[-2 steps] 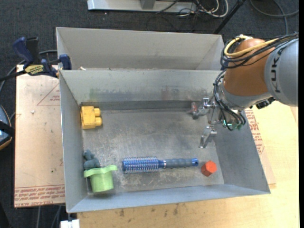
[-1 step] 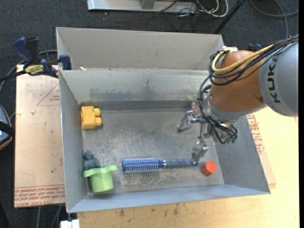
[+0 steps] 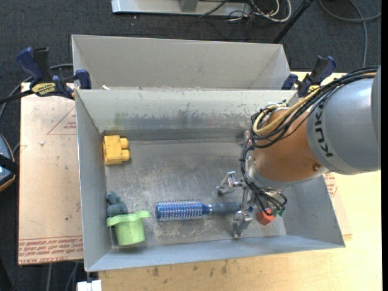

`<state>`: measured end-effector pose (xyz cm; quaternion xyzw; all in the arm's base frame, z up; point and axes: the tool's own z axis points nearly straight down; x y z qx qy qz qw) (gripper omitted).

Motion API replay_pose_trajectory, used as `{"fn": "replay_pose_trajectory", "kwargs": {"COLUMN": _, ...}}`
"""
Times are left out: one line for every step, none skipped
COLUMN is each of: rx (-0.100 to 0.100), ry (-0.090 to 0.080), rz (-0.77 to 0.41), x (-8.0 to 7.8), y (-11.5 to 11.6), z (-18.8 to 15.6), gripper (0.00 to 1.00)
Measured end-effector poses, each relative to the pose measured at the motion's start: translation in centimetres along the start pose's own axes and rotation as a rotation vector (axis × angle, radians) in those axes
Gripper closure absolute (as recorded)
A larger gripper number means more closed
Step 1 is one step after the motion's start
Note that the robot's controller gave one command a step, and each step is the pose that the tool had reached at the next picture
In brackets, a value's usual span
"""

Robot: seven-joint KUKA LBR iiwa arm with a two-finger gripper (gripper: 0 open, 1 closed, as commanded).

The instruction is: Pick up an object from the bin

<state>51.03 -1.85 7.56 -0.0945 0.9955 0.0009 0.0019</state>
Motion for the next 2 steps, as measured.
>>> {"fn": "replay_pose_trajectory", "kwargs": {"rx": 0.002, "ry": -0.002, "rz": -0.002, "x": -0.1, "y": 0.0, "z": -0.3, "gripper": 1.00}}
{"fn": "replay_pose_trajectory", "kwargs": {"rx": 0.003, "ry": -0.004, "rz": -0.201, "x": 0.6, "y": 1.6, "z": -15.5, "gripper": 1.00}}
